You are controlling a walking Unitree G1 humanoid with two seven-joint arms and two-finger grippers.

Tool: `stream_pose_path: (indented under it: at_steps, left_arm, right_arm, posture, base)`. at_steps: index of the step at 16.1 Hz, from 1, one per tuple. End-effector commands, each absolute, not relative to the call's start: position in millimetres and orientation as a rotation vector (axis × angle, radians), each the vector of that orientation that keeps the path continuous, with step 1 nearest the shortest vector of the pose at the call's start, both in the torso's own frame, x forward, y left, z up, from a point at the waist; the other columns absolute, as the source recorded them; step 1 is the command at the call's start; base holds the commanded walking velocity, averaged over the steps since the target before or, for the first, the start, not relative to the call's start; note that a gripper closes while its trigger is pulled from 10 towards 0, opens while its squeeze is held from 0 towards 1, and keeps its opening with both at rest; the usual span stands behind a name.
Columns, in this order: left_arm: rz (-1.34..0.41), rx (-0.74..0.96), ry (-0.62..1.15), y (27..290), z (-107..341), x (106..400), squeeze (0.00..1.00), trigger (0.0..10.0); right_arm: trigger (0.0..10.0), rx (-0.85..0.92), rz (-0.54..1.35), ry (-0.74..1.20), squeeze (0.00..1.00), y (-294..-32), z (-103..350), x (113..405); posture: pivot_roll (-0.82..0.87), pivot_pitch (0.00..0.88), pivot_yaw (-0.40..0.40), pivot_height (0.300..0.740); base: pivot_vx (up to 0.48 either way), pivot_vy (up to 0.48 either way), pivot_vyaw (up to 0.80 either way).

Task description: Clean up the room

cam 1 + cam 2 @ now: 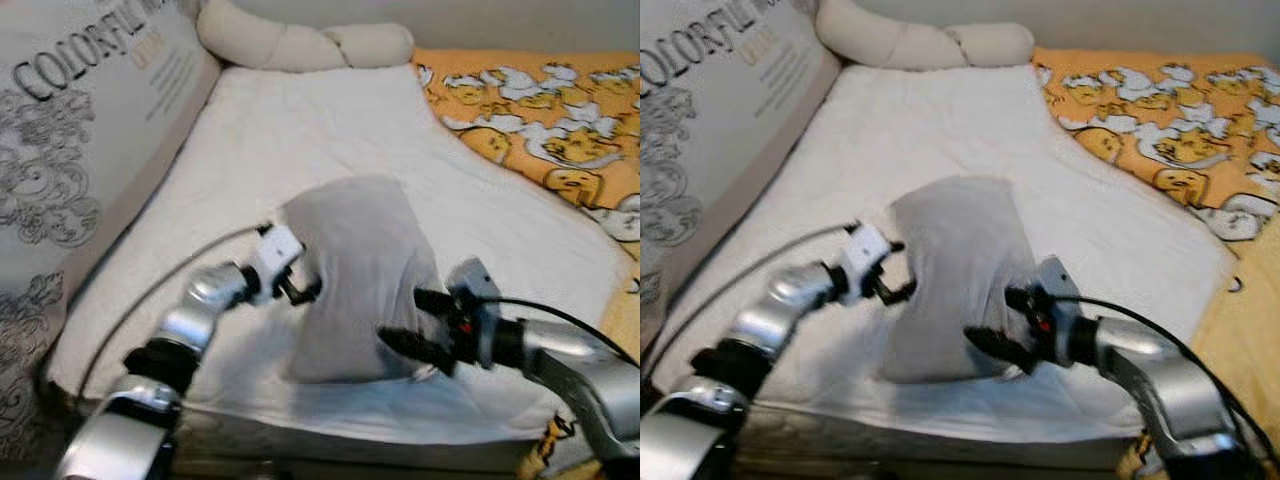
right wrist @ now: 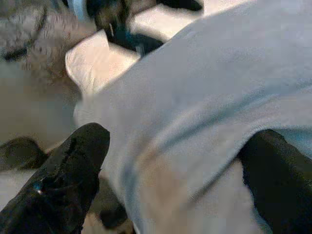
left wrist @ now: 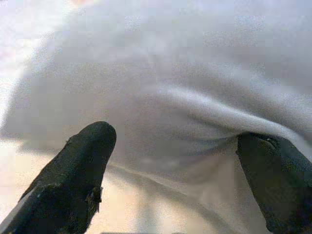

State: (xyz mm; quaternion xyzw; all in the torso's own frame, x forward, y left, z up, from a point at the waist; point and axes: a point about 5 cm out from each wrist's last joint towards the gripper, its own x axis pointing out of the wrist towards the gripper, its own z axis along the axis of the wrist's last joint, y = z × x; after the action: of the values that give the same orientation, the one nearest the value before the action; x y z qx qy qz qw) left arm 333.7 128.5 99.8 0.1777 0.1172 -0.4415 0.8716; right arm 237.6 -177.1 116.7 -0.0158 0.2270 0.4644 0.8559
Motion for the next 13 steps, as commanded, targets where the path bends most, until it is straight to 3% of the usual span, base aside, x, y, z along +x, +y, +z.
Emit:
stream_pose_path:
  at_steps: [1, 2, 3, 4, 5, 6, 7, 10, 13]
  left_arm:
    - [-0.945, 0.372, 0.216, 127, 109, 336, 0.0, 10.0]
    - [-0.907, 0.407, 0.232, 141, 117, 341, 0.0, 10.0]
    - [-0.86, 0.423, 0.25, 152, 121, 346, 0.0, 10.0]
    - [-0.834, 0.404, 0.266, 158, 122, 348, 0.0, 10.0]
    - [-0.812, 0.374, 0.281, 163, 122, 350, 0.0, 10.0]
    - [-0.797, 0.332, 0.292, 165, 121, 351, 0.67, 10.0]
    - [-0.781, 0.239, 0.313, 165, 119, 352, 1.0, 10.0]
    - [-0.716, -0.114, 0.376, 152, 99, 353, 1.0, 10.0]
    - [-0.713, -0.507, 0.354, 140, 84, 346, 1.0, 10.0]
  right_arm:
    - [10.0, -0.074, 0.994, 0.47, 0.0, -178, 121, 236]
    - [10.0, -0.135, 0.92, 0.476, 0.0, -199, 127, 238]
    - [10.0, -0.139, 0.859, 0.442, 0.85, -217, 139, 242]
    - [10.0, -0.114, 0.829, 0.393, 1.0, -227, 150, 244]
    - [10.0, -0.083, 0.812, 0.343, 1.0, -235, 160, 246]
    - [10.0, -0.069, 0.776, 0.31, 1.0, -241, 166, 249]
    - [10.0, 0.003, 0.666, 0.272, 1.0, -253, 169, 259]
    - [10.0, 0.26, 0.422, 0.28, 1.0, -262, 136, 285]
    - [10.0, 0.457, 0.398, 0.39, 1.0, -247, 96, 291]
  posture:
    - [0.03, 0.0, 0.06, 0.74]
    - [0.02, 0.0, 0.064, 0.74]
    - [0.02, 0.0, 0.067, 0.74]
    - [0.02, 0.0, 0.07, 0.74]
    - [0.02, 0.0, 0.071, 0.74]
    - [0.02, 0.0, 0.073, 0.74]
    - [0.01, 0.0, 0.074, 0.74]
    - [0.01, 0.0, 0.081, 0.74]
    - [0.01, 0.0, 0.087, 0.74]
  base:
    - [0.0, 0.0, 0.0]
    - [0.0, 0.0, 0.0]
    - [0.0, 0.0, 0.0]
    - [0.0, 0.0, 0.0]
    - [0.0, 0.0, 0.0]
    - [0.0, 0.0, 0.0]
    - [0.0, 0.0, 0.0]
    - [0.0, 0.0, 0.0]
    - [0.0, 0.0, 0.0]
